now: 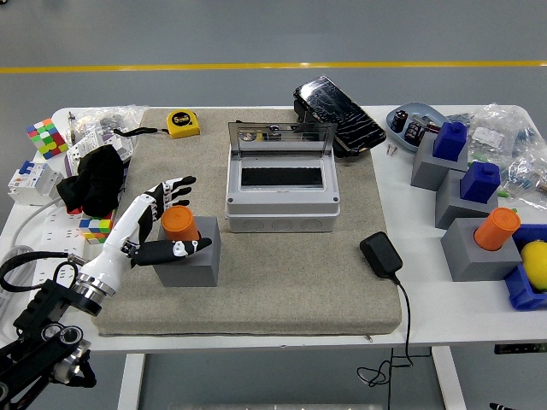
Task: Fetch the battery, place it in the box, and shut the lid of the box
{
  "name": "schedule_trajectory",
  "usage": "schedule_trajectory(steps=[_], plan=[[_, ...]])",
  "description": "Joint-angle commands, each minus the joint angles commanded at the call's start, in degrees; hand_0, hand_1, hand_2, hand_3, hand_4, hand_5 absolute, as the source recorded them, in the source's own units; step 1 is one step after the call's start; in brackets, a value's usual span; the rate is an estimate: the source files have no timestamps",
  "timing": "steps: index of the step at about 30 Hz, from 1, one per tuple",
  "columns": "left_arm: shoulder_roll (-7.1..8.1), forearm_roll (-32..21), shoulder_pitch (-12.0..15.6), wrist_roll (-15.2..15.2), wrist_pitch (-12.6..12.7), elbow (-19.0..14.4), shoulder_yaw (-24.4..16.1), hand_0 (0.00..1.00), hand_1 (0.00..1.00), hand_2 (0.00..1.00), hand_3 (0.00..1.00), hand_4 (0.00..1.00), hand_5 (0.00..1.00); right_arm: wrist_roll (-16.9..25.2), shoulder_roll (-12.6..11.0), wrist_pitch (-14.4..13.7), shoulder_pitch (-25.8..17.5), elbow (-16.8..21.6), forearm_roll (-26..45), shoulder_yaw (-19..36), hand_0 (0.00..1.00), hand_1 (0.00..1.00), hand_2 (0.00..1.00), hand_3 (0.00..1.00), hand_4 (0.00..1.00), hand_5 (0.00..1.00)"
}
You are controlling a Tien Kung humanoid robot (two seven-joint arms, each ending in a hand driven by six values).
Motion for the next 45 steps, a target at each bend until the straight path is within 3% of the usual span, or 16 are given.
schedule_trajectory(steps=[5,6,11,12,17,18,23,24,27,30,32,36,37,38,43,45], plan=[[-0.59,-4.22,-0.57,-1.53,0.02,0.57,1.32,0.590,0.510,0.565,0.597,0.995,0.002,0.02,0.02,-0.03,0.00,0.13,-0.12,0.02,0.672,0.679,0.706,0.552,0.916,0.537],[-0.76,-5.48,-0.74,-2.00,0.08,0.75,1.67,0.521,0.324,0.366,0.401,0.917,0.002,0.02,0.03,-0.04,-0.02,0.14,-0.10,-0.04,0.674,0.679,0.706,0.551,0.917,0.538],[-1.28,-11.44,-1.87,-3.65,0.14,1.84,3.38,0.521,0.324,0.366,0.401,0.917,0.002,-0.01,0.04,0.01,-0.06,0.12,0.07,-0.48,0.674,0.679,0.706,0.551,0.917,0.538],[-1.37,-12.38,-2.20,-3.82,0.03,2.11,3.78,0.287,0.221,0.284,0.312,0.833,0.002,-0.01,0.04,0.02,-0.04,0.14,0.14,-0.57,0.673,0.679,0.705,0.551,0.917,0.537],[-1.75,-14.57,-3.53,-4.63,-0.03,3.04,5.08,0.287,0.221,0.284,0.312,0.833,0.002,-0.01,0.02,0.03,0.03,0.26,0.26,-0.82,0.673,0.679,0.705,0.551,0.917,0.537],[-1.81,-14.80,-3.77,-4.95,0.19,3.07,5.29,0.097,0.086,0.180,0.186,0.800,0.002,-0.01,0.00,0.02,0.05,0.30,0.23,-0.79,0.672,0.678,0.706,0.551,0.917,0.537],[-2.08,-15.87,-4.65,-6.30,0.51,2.93,6.06,0.097,0.086,0.180,0.186,0.800,0.002,0.00,-0.12,-0.01,0.07,0.34,0.22,-0.87,0.672,0.678,0.706,0.551,0.917,0.537],[-2.11,-15.83,-4.78,-6.42,0.56,2.78,6.17,0.063,0.028,0.124,0.147,0.804,0.002,-0.01,-0.13,-0.01,0.07,0.33,0.23,-0.89,0.672,0.677,0.705,0.552,0.917,0.537],[-2.16,-15.44,-5.22,-6.87,0.99,2.23,6.24,0.063,0.028,0.124,0.147,0.804,0.002,0.02,-0.12,-0.03,0.04,0.34,0.20,-0.78,0.672,0.677,0.705,0.552,0.917,0.537],[-1.94,-14.03,-5.97,-6.40,1.22,0.57,5.73,0.063,0.028,0.124,0.147,0.804,0.002,0.04,-0.09,-0.04,0.02,0.32,0.16,-0.69,0.672,0.677,0.705,0.552,0.917,0.537],[-1.73,-11.79,-6.87,-5.26,1.23,-0.59,5.35,0.053,0.016,0.114,0.141,0.865,0.002,0.05,-0.13,-0.05,-0.02,0.31,0.16,-0.68,0.671,0.677,0.705,0.551,0.918,0.535],[-1.56,-2.77,-11.48,1.86,0.45,-3.56,4.62,0.053,0.016,0.114,0.141,0.865,0.002,0.05,-0.20,-0.07,0.08,0.17,0.32,-0.88,0.671,0.677,0.705,0.551,0.918,0.535],[-1.71,-0.54,-12.94,4.10,-0.07,-4.02,4.75,0.049,0.017,0.120,0.154,0.997,0.002,0.05,-0.21,-0.09,0.11,0.17,0.32,-0.87,0.669,0.677,0.704,0.551,0.918,0.535],[-2.03,2.44,-14.95,7.01,-0.59,-4.26,5.15,0.049,0.017,0.120,0.154,0.997,0.002,0.05,-0.23,-0.09,0.13,0.21,0.32,-0.89,0.669,0.677,0.704,0.551,0.918,0.535],[-5.51,14.20,-23.89,16.34,-3.13,-1.33,9.44,0.049,0.019,0.122,0.164,0.998,0.002,0.14,-0.25,-0.25,0.39,0.33,0.46,-1.13,0.670,0.677,0.705,0.551,0.918,0.534],[-7.00,18.45,-27.10,18.50,-3.38,0.35,11.58,0.049,0.019,0.122,0.164,0.998,0.002,0.14,-0.25,-0.25,0.45,0.36,0.56,-1.33,0.670,0.677,0.705,0.551,0.918,0.534]])
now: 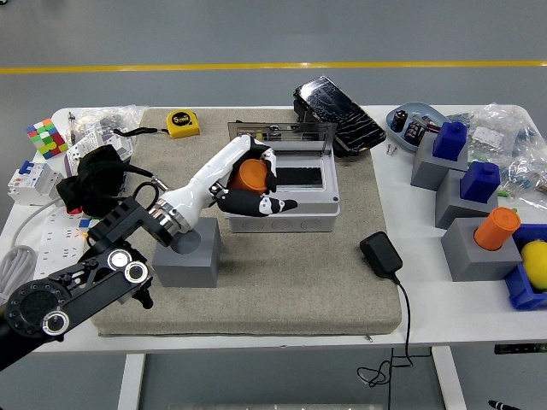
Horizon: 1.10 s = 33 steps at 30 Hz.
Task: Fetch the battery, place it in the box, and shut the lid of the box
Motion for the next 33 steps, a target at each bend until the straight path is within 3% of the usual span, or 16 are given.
schedule_trajectory(steps=[5,12,15,16,20,21,22,27,28,33], plan=[[-3.73,5.97,-6.90,3.68,-0.44,4.81,5.41,0.044,0.028,0.131,0.175,0.998,0.002,-0.06,0.14,-0.02,0.26,-0.42,0.75,-1.00,0.670,0.677,0.704,0.551,0.918,0.534],[-9.09,8.11,-14.44,7.46,-1.25,13.88,11.84,0.045,0.035,0.139,0.192,0.998,0.002,-0.12,0.13,-0.04,0.31,-0.50,1.44,-2.52,0.669,0.677,0.705,0.551,0.918,0.535],[-11.47,9.14,-16.23,8.56,-1.09,18.05,12.85,0.045,0.035,0.139,0.192,0.998,0.002,-0.11,0.12,-0.07,0.46,-0.42,1.61,-3.11,0.669,0.677,0.705,0.551,0.918,0.535],[-12.31,9.74,-16.64,9.11,-1.06,19.38,13.00,0.060,0.060,0.186,0.253,0.998,0.002,-0.11,0.14,-0.09,0.52,-0.38,1.66,-3.29,0.670,0.678,0.705,0.551,0.918,0.534],[-14.85,12.44,-17.83,10.34,-1.01,23.44,13.46,0.060,0.060,0.186,0.253,0.998,0.002,-0.12,0.20,-0.12,0.68,-0.23,1.70,-3.81,0.670,0.678,0.705,0.551,0.918,0.534],[-15.28,13.28,-18.09,10.43,-0.95,24.18,13.57,0.060,0.060,0.186,0.253,0.998,0.002,-0.10,0.19,-0.16,0.69,-0.13,1.62,-3.80,0.670,0.678,0.705,0.551,0.918,0.534],[-15.33,13.76,-18.29,10.46,-0.86,24.62,13.66,0.134,0.113,0.218,0.296,0.998,0.042,-0.09,0.17,-0.18,0.69,-0.03,1.52,-3.79,0.669,0.677,0.705,0.551,0.918,0.535],[-15.33,16.44,-19.37,10.73,-0.44,26.19,14.60,0.134,0.113,0.218,0.296,0.998,0.042,-0.16,0.05,-0.17,0.64,0.22,1.25,-4.09,0.669,0.677,0.705,0.551,0.918,0.535],[-15.33,17.16,-19.43,10.64,-0.20,26.63,14.72,0.199,0.276,0.355,0.429,0.998,0.150,-0.17,0.05,-0.17,0.65,0.24,1.22,-4.17,0.669,0.677,0.705,0.551,0.918,0.534],[-15.33,19.23,-19.16,10.78,0.43,27.83,15.28,0.199,0.276,0.355,0.429,0.998,0.150,-0.17,0.00,-0.20,0.61,0.53,0.87,-4.03,0.669,0.677,0.705,0.551,0.918,0.534]])
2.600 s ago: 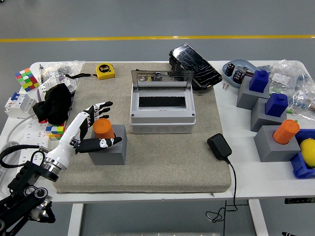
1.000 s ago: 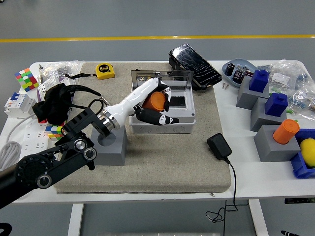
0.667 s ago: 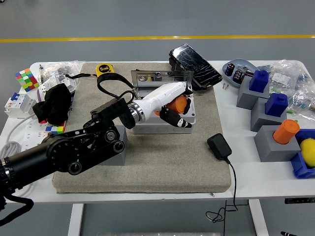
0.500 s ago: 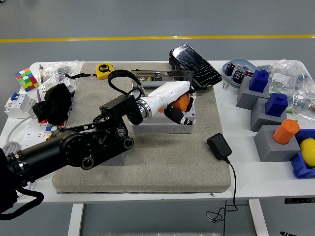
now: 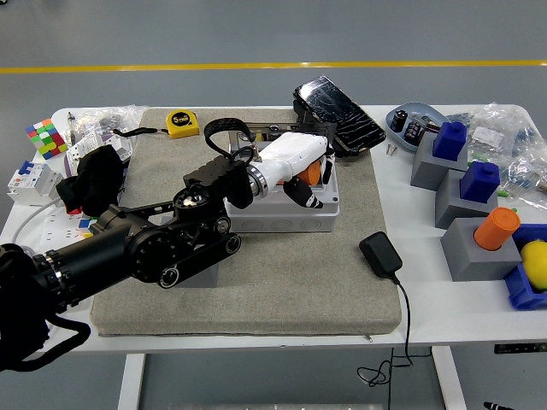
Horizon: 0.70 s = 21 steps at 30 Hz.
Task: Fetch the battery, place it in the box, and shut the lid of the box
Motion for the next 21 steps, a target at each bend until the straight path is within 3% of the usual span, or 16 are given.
schedule_trajectory(steps=[1,6,7,17,21], plan=[[0.00,0.46,0.08,0.02,0.11,0.19,0.15,0.285,0.450,0.452,0.581,0.998,0.189,0.01,-0.01,-0.03,-0.02,0.01,-0.04,0.03,0.670,0.677,0.705,0.550,0.918,0.534],[0.00,1.33,0.13,0.01,0.14,0.24,-0.13,0.285,0.450,0.452,0.581,0.998,0.189,0.02,0.03,-0.02,0.00,0.18,-0.32,0.34,0.670,0.677,0.705,0.550,0.918,0.534],[0.00,1.39,0.14,-0.03,0.14,0.12,-0.28,0.343,0.541,0.569,0.675,0.998,0.221,0.02,0.02,0.01,0.00,0.25,-0.37,0.37,0.669,0.677,0.705,0.550,0.917,0.534],[0.71,2.64,1.01,-1.02,0.81,-4.15,-2.81,0.345,0.560,0.601,0.688,0.998,0.245,0.02,0.15,0.00,-0.15,0.26,-0.49,0.40,0.670,0.677,0.705,0.550,0.917,0.534],[0.93,2.96,0.53,-2.62,1.20,-2.86,-1.88,0.345,0.556,0.601,0.683,0.998,0.256,0.05,0.22,-0.01,-0.08,0.27,-0.43,0.23,0.670,0.677,0.704,0.550,0.917,0.534]])
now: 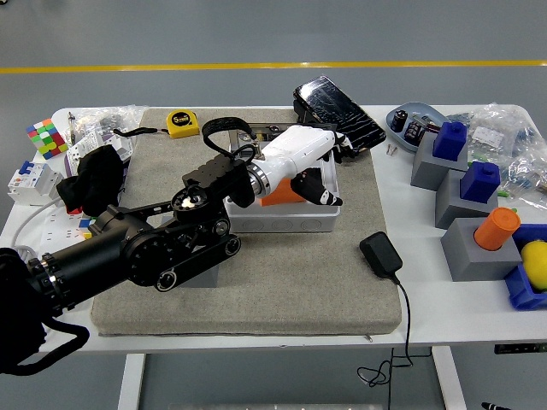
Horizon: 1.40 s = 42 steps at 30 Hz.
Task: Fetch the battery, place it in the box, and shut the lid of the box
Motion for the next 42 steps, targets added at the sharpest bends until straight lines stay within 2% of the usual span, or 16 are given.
schedule_trajectory(steps=[3,6,17,22,25,33,34,39,40,42], plan=[[0.64,0.14,-0.21,-0.71,-0.28,1.11,0.93,0.345,0.556,0.601,0.683,0.998,0.256,0.03,-0.09,-0.03,0.01,0.17,-0.13,0.17,0.670,0.677,0.704,0.550,0.917,0.534],[1.43,0.27,-0.12,-1.06,-0.23,0.64,0.85,0.342,0.548,0.590,0.674,0.998,0.253,0.02,-0.14,-0.02,-0.02,0.13,-0.10,0.18,0.670,0.677,0.704,0.550,0.917,0.534],[2.83,3.94,0.48,-1.53,0.19,-6.48,-2.17,0.323,0.535,0.580,0.660,0.998,0.247,0.00,-0.08,0.05,-0.18,0.02,-0.02,0.30,0.671,0.677,0.704,0.550,0.915,0.532],[4.32,5.07,0.96,-0.68,-0.68,-10.85,-2.60,0.309,0.530,0.557,0.653,0.998,0.241,0.00,-0.07,0.05,-0.24,0.14,-0.23,0.75,0.672,0.677,0.704,0.550,0.915,0.533],[5.09,5.54,1.01,-0.49,-1.06,-12.07,-2.38,0.309,0.530,0.557,0.653,0.998,0.241,-0.02,-0.05,0.10,-0.35,0.06,-0.18,0.79,0.672,0.677,0.704,0.550,0.915,0.533],[7.18,8.09,0.91,-0.96,-1.32,-11.20,-0.98,0.301,0.521,0.532,0.645,0.998,0.232,0.03,-0.09,0.15,-0.33,0.19,-0.36,1.43,0.670,0.677,0.703,0.550,0.916,0.533],[7.42,8.25,0.89,-1.02,-1.29,-10.96,-0.76,0.273,0.459,0.357,0.437,0.998,0.154,0.03,-0.08,0.15,-0.33,0.19,-0.39,1.52,0.669,0.677,0.704,0.550,0.917,0.534],[8.51,9.02,0.63,-1.82,-1.01,-9.36,0.20,0.273,0.459,0.357,0.437,0.998,0.154,0.01,-0.06,0.20,-0.40,0.17,-0.41,1.66,0.669,0.677,0.704,0.550,0.917,0.534],[8.62,9.18,0.59,-1.87,-1.00,-9.20,0.21,0.255,0.403,0.323,0.393,0.998,0.139,0.02,-0.07,0.20,-0.41,0.18,-0.40,1.65,0.671,0.677,0.704,0.550,0.918,0.533],[8.88,9.42,0.49,-2.36,-0.73,-8.87,0.08,0.255,0.403,0.323,0.393,0.998,0.139,0.02,-0.07,0.20,-0.41,0.19,-0.42,1.66,0.671,0.677,0.704,0.550,0.918,0.533]])
